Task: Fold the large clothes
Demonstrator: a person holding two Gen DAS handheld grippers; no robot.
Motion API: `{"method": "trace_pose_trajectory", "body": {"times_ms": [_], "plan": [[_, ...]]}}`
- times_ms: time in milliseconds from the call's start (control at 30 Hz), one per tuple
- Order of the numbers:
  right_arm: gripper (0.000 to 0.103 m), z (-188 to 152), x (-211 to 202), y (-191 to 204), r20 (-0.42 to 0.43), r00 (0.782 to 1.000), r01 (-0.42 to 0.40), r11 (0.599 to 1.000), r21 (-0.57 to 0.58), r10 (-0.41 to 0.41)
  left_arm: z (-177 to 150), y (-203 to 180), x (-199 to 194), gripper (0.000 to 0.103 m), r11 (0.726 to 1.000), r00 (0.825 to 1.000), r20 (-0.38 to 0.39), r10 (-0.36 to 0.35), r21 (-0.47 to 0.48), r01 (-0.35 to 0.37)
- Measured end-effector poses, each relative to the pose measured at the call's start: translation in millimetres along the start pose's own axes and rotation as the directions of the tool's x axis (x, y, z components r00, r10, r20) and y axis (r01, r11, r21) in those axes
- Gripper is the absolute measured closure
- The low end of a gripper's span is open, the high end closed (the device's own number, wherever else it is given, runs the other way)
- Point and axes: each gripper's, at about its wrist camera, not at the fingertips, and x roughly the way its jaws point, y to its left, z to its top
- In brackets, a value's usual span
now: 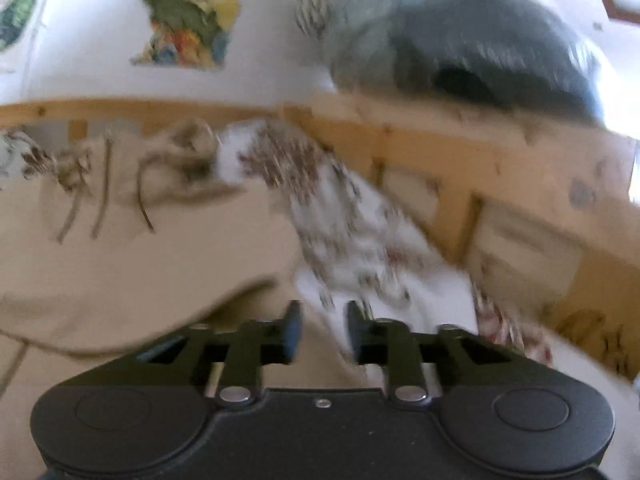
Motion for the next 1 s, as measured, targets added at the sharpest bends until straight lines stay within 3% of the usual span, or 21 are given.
{"method": "trace_pose_trajectory", "body": {"times_ms": [133,200,300,400,500,600,667,767,800,867,933,1000], "plan": [[0.047,0.6,10.5,11.4,-0.009,0.999,-0.036,0.999,0.016,0.036,-17.9,64.6,-29.8,0.001,0.989,0.987,0.072,0.143,-0.056,-0.140],[0.028,-0.7,7.9,18.7,-0.002,0.999,-0.040,0.999,-0.018,0.040,-22.0,99.5,-37.4,0.001,0.976,0.979,0.067,0.192,-0.115,-0.184],[0.006,3.6,1.9,25.3,0.007,0.998,-0.061,0.997,-0.044,0.062,-22.9,155.0,-50.4,0.001,0.957,0.977,0.099,0.188,-0.242,-0.159],[0.001,11.0,-4.3,35.3,0.011,0.999,-0.049,0.994,-0.096,0.050,-26.0,204.8,-55.5,0.001,0.904,0.973,0.134,0.187,-0.412,-0.117],[0.001,13.2,-10.1,41.2,0.011,0.997,-0.081,0.992,-0.094,0.082,-20.5,232.2,-52.1,0.001,0.856,0.967,0.164,0.196,-0.509,-0.087],[0.001,14.0,-15.4,49.1,-0.020,0.993,-0.119,0.989,-0.089,0.118,-9.1,245.3,-38.7,0.003,0.806,0.960,0.131,0.249,-0.578,-0.130],[0.001,14.3,-19.7,53.4,-0.019,0.988,-0.153,0.985,-0.082,0.152,0.0,243.2,-28.0,0.021,0.766,0.939,0.077,0.334,-0.603,-0.223],[0.001,13.1,-21.7,57.2,-0.028,0.984,-0.176,0.981,-0.080,0.174,15.5,235.0,-11.9,0.039,0.717,0.895,0.017,0.445,-0.605,-0.345],[0.001,12.9,-22.0,57.3,-0.033,0.984,-0.176,0.981,-0.077,0.174,17.1,232.1,-12.0,0.055,0.710,0.887,0.015,0.462,-0.605,-0.360],[0.001,12.8,-24.4,54.8,-0.032,0.984,-0.174,0.983,-0.061,0.173,20.6,227.2,-15.0,0.086,0.708,0.875,0.031,0.483,-0.601,-0.369],[0.001,13.6,-28.5,52.6,-0.022,0.984,-0.177,0.983,-0.053,0.176,24.9,215.3,-24.6,0.091,0.726,0.864,0.066,0.498,-0.577,-0.374],[0.001,15.6,-33.6,51.1,-0.003,0.984,-0.181,0.982,-0.055,0.181,33.4,196.0,-40.7,0.093,0.757,0.842,0.139,0.521,-0.530,-0.381]]}}
